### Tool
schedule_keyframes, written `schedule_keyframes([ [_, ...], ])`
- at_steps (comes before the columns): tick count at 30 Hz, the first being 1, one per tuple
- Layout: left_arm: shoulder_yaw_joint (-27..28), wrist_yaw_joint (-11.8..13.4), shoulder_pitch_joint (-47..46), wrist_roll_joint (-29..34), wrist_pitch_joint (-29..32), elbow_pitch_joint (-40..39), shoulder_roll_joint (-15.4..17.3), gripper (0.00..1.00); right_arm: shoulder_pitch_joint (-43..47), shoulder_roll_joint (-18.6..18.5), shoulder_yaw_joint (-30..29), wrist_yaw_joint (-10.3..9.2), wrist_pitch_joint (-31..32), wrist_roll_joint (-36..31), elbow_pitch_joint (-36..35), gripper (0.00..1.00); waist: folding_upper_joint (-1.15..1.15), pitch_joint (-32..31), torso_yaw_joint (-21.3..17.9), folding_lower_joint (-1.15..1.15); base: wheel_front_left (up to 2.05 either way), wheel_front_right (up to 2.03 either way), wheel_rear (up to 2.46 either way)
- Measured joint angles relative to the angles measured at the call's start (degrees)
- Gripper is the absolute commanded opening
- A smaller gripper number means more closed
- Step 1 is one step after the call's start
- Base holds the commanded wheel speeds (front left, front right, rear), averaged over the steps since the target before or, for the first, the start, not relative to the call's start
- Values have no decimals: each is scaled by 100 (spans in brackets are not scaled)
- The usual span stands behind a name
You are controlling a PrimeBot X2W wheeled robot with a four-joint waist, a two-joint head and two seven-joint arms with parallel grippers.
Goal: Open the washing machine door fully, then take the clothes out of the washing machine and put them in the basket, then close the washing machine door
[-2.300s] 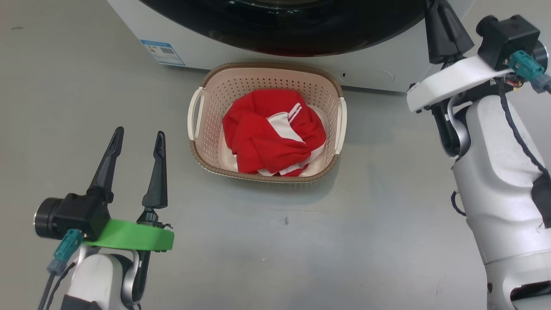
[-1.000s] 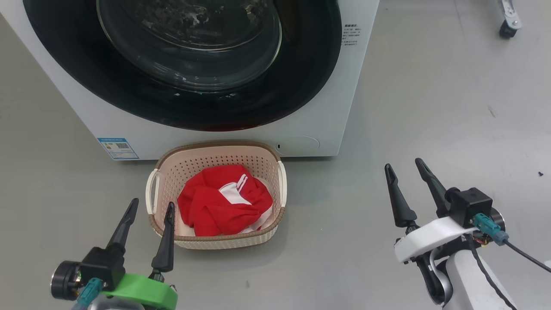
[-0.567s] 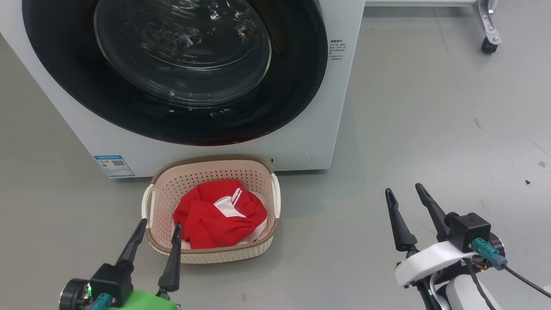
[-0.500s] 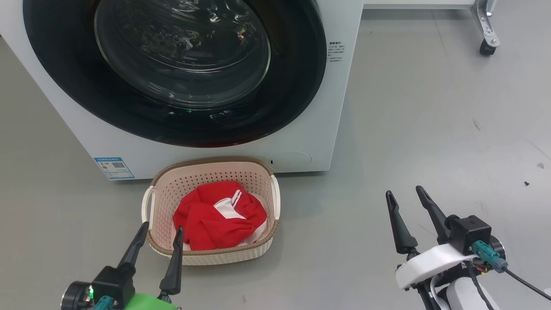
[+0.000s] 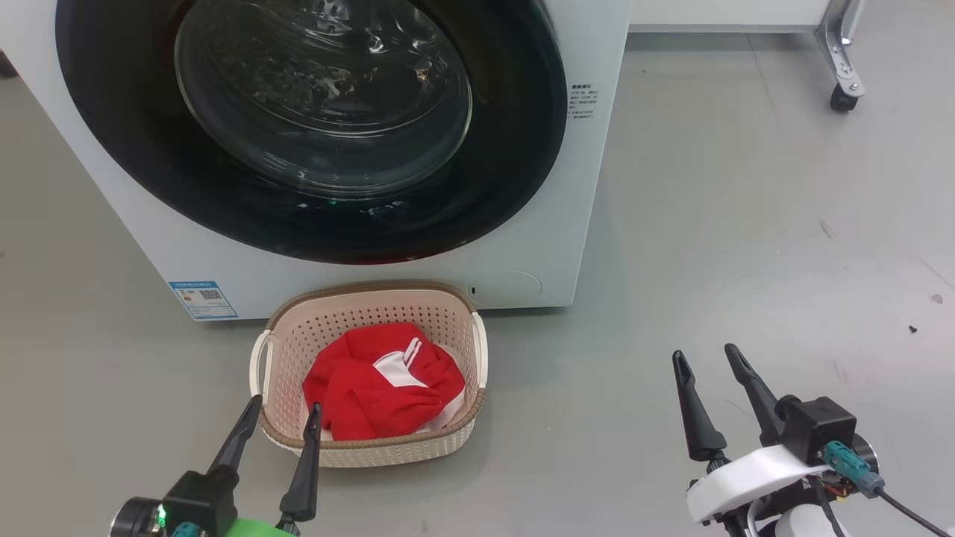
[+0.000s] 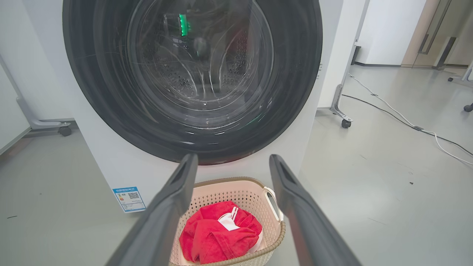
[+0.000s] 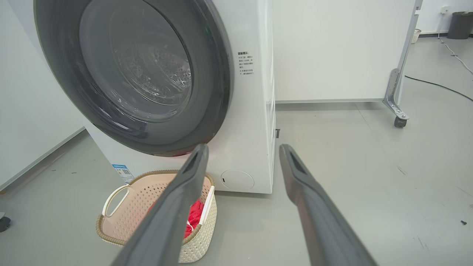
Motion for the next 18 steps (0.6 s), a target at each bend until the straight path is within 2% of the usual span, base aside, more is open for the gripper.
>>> schedule_keyframes([
  [18, -1, 12, 16, -1, 7, -103, 0, 100, 136, 2, 104, -51, 0, 65, -144, 100, 0, -27, -47, 0, 0, 0, 0],
])
